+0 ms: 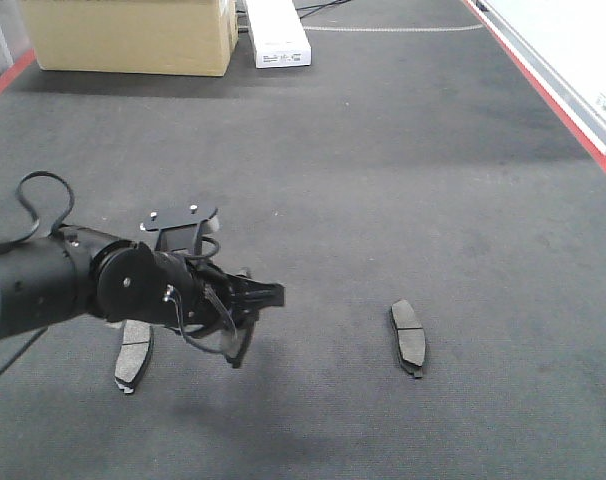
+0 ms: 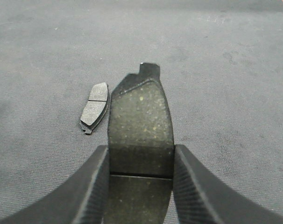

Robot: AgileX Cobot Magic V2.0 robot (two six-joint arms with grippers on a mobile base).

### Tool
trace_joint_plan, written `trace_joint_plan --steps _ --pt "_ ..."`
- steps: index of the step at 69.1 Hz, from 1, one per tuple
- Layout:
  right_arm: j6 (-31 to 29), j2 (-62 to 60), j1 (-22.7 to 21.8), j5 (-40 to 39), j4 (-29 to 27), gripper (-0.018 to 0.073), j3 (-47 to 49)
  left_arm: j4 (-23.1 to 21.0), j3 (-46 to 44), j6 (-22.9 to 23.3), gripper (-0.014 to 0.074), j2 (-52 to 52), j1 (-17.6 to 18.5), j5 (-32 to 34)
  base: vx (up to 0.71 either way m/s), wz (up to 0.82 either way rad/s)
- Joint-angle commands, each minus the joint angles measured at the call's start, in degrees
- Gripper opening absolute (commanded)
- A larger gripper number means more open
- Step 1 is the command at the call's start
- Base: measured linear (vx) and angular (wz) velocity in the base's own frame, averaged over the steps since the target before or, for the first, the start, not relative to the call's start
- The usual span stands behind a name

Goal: Move and align brake pads A on conveyor
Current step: 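Open the left gripper to release the pad and lift away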

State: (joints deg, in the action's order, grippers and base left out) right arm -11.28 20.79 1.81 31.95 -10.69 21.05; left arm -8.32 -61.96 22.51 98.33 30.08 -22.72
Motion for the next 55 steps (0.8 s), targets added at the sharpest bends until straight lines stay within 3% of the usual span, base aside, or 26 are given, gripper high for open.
trace_joint_plan --steps 1,36,55 --pt "-0.39 0.29 -0.15 -5.05 -0.35 -0.0001 1.72 -0.66 -2.17 0.81 0.0272 -1.02 -1.65 3.27 0.00 0.00" --pt "-0.39 0.29 -0.15 -5.05 -0.35 -0.0001 1.72 -0.28 -2.17 0.59 0.0281 6.15 -2.47 4.62 0.00 0.00" --pt "-0.39 0.29 -0.15 -5.05 -0.35 -0.0001 1.72 -0.15 -2.17 0.59 0.0439 5.85 -2.52 4.52 0.00 0.00"
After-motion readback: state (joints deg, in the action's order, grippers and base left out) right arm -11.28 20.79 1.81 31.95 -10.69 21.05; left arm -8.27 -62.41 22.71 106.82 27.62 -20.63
